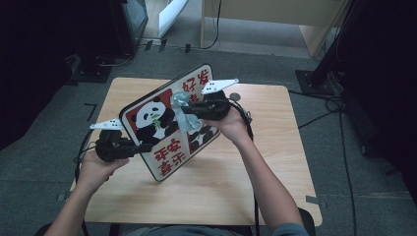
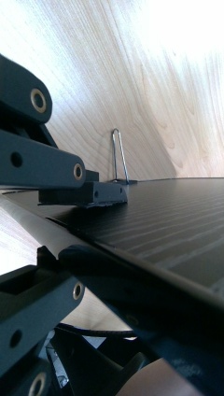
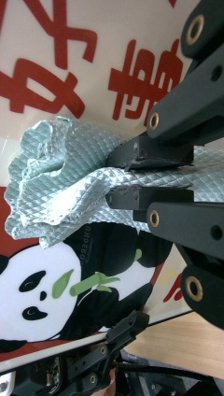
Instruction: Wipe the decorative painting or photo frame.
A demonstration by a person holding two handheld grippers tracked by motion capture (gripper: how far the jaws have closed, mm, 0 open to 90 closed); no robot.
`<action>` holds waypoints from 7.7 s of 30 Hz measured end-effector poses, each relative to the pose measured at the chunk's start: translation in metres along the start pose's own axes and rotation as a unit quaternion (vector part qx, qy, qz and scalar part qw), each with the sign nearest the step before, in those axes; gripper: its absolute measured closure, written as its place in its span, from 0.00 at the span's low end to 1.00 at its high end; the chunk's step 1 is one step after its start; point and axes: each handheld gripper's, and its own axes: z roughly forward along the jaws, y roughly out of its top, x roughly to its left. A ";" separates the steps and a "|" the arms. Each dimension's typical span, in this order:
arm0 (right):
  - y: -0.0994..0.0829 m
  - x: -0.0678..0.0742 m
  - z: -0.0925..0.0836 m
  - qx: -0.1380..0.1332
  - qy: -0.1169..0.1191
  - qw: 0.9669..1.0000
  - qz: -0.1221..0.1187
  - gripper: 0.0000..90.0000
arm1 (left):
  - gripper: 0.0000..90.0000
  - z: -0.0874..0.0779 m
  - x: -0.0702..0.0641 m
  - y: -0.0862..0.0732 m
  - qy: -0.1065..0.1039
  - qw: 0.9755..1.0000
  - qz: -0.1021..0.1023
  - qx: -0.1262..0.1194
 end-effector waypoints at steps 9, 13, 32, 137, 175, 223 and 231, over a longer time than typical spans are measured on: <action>-0.006 0.000 0.001 0.007 0.002 1.000 0.002 0.91 | 0.84 0.000 0.000 0.000 0.000 1.000 0.002 0.001; -0.009 0.000 0.002 0.010 0.001 1.000 0.003 0.91 | 0.84 0.000 0.000 0.000 0.000 1.000 0.003 0.000; -0.030 -0.001 0.005 0.025 0.000 1.000 0.014 0.91 | 0.84 0.000 0.000 0.000 -0.003 1.000 0.004 0.002; -0.110 0.004 0.020 0.117 0.018 0.990 0.080 0.93 | 0.83 0.001 0.008 0.003 -0.018 1.000 0.011 0.002; 0.002 0.028 -0.009 0.019 0.011 1.000 -0.001 0.93 | 0.73 0.000 0.005 -0.004 -0.006 1.000 0.012 -0.016; 0.031 0.029 0.011 -0.028 0.010 0.999 -0.028 0.92 | 0.85 0.000 -0.007 -0.002 0.026 0.999 0.016 -0.010; 0.027 0.032 0.015 -0.027 0.019 0.999 -0.034 0.92 | 0.85 0.000 -0.006 -0.002 0.021 1.000 0.016 -0.009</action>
